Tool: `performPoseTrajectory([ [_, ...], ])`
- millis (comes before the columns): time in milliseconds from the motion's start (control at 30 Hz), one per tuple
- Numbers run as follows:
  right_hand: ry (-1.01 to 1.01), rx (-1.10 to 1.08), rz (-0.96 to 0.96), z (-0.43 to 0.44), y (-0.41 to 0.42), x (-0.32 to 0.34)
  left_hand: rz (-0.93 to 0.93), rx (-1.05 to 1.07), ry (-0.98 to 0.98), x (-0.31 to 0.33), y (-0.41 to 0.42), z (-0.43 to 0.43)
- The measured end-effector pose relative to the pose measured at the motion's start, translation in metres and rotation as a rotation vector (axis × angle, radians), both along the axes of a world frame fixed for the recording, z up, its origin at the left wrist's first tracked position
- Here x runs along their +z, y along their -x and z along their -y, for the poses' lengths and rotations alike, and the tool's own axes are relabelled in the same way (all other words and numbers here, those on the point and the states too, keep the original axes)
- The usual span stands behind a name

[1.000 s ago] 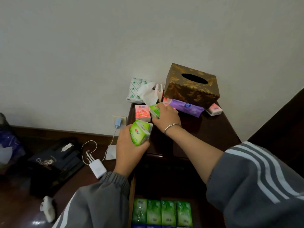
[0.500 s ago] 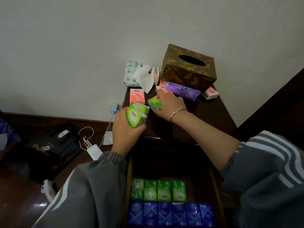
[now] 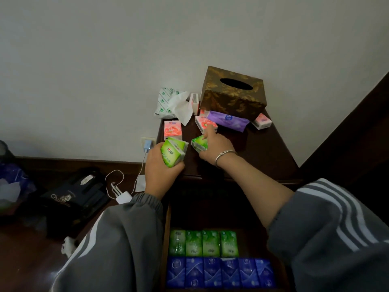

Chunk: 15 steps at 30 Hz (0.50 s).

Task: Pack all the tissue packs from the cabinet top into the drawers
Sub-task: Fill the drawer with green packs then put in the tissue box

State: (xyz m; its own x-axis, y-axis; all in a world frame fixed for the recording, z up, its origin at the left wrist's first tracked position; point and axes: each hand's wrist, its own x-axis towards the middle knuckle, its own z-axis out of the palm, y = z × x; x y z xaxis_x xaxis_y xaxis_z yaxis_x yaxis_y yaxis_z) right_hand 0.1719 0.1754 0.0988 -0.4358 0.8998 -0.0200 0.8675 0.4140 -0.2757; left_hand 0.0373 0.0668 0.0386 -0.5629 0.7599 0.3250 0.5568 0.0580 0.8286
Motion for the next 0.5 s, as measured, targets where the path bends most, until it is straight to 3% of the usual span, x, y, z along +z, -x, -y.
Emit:
performPoseTrajectory([
  [500, -0.044, 0.089, -0.04, 0.08, -0.095, -0.004, -0.041, -0.067, 0.102, 0.001, -0.022, 0.041],
])
